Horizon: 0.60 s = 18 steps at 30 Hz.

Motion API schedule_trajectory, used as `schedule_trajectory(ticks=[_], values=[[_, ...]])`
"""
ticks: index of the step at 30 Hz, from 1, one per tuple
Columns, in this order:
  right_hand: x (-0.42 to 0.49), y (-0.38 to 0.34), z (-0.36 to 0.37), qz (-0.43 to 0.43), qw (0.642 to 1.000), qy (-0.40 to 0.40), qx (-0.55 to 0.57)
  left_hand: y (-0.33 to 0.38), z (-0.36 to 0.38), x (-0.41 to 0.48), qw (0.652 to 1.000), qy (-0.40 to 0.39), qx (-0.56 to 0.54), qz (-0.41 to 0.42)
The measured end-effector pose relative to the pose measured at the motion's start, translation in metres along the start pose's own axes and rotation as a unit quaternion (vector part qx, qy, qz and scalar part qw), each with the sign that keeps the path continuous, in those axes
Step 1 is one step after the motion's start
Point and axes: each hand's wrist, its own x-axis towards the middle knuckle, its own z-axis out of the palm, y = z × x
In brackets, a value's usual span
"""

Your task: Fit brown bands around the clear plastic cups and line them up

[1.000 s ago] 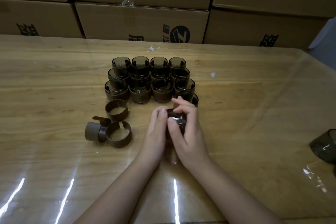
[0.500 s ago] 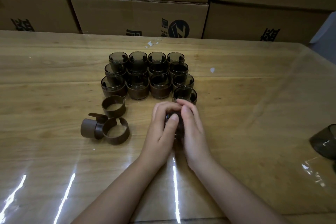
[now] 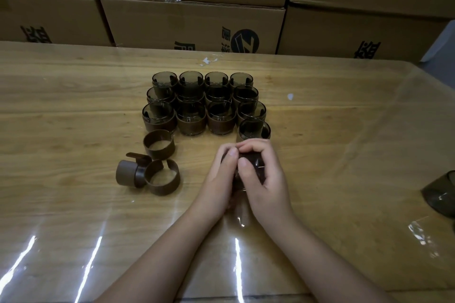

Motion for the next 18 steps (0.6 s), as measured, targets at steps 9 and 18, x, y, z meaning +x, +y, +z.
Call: schedule_trajectory(ticks=[9, 18], values=[[0.0, -0.004, -0.004, 0.229, 0.969, -0.04, 0.08, 0.001, -0.001, -0.005, 0.972, 0.074, 0.177, 0.133], [-0.001, 0.004, -0.01, 0.221, 0.971, -0.073, -0.062, 0.004, -0.004, -0.01, 0.923, 0.11, 0.325, 0.174]])
